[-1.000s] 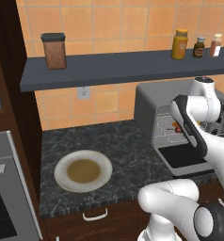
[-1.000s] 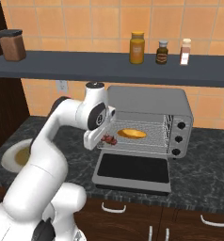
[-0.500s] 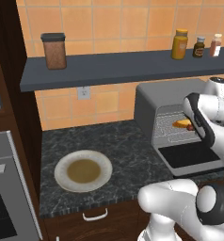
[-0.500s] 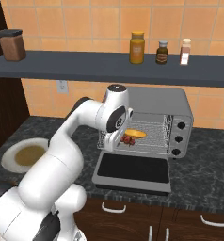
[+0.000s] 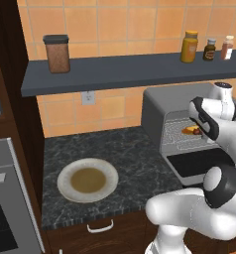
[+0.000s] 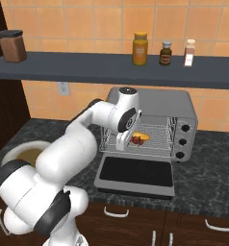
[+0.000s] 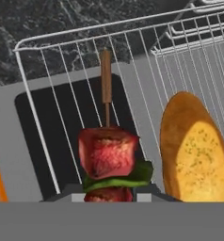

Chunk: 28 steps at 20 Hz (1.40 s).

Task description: Pick up the kebab skewer and baguette bread, and place them inside the toaster oven. Close the toaster oven door and start by setting the timer.

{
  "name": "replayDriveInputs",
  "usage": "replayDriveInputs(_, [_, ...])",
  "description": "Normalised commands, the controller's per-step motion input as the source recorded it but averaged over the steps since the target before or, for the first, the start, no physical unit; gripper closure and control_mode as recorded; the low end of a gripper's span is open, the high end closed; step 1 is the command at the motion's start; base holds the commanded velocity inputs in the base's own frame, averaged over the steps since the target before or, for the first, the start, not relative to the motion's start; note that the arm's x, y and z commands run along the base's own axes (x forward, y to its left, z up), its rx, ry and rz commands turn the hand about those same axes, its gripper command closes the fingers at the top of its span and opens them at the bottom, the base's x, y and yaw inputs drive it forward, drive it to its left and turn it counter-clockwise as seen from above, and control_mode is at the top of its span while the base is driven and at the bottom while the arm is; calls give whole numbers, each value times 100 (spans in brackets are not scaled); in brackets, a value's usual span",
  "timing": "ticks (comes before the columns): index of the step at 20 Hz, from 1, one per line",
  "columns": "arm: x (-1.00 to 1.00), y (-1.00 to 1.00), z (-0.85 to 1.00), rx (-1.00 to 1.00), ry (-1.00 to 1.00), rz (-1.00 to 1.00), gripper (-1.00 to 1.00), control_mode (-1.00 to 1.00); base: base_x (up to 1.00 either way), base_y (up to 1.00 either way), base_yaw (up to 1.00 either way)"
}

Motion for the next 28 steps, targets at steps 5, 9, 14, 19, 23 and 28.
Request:
replayDriveInputs(5, [43, -5, -20, 0, 0, 1, 100, -100, 0, 0, 0])
replayDriveInputs(9, [37, -5, -5, 0, 0, 0, 100, -100, 0, 0, 0])
replayDriveInputs(14, [41, 0, -5, 0, 0, 0, 100, -100, 0, 0, 0])
replayDriveInputs(19, [37, 0, -9, 0, 0, 0, -100, -100, 0, 0, 0])
replayDriveInputs(23, [8, 0, -1, 0, 0, 0, -100, -100, 0, 0, 0])
replayDriveInputs(28, [0, 0, 0, 0, 0, 0, -100, -100, 0, 0, 0])
